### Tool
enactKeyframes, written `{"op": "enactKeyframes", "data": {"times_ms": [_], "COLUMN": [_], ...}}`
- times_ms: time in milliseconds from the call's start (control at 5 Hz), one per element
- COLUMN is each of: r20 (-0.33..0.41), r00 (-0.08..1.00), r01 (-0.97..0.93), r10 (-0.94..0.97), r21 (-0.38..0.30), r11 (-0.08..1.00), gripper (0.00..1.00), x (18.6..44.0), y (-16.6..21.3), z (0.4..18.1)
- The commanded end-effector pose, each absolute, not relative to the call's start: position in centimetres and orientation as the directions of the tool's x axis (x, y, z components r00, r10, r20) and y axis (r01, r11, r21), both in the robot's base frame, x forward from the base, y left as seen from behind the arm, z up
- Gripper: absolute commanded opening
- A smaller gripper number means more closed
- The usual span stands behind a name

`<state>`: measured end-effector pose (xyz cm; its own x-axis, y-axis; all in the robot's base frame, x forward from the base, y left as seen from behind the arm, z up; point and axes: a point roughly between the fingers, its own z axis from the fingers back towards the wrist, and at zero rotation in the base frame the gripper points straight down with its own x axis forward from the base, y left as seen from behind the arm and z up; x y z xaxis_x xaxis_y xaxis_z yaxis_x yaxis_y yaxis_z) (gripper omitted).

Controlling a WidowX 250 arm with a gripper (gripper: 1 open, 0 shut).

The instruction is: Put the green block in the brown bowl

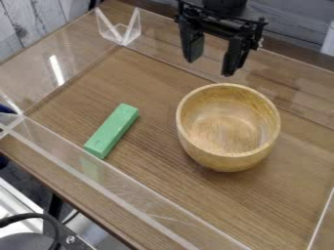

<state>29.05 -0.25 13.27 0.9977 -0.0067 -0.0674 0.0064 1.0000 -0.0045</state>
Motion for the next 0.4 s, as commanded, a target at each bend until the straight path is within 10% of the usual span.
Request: {"op": "enactKeyframes", "data": {"times_ms": [0,200], "r20": [-0.080,-0.082], "r00": [0.997,0.997], "r01": [0.010,0.007], "r10": [-0.010,-0.007], "r21": [-0.003,-0.001], "r11": [1.000,1.000], "gripper": [1.00,1.00], "x": [28.3,26.3], "y": [0.5,2.1], "z": [12.9,12.6]}}
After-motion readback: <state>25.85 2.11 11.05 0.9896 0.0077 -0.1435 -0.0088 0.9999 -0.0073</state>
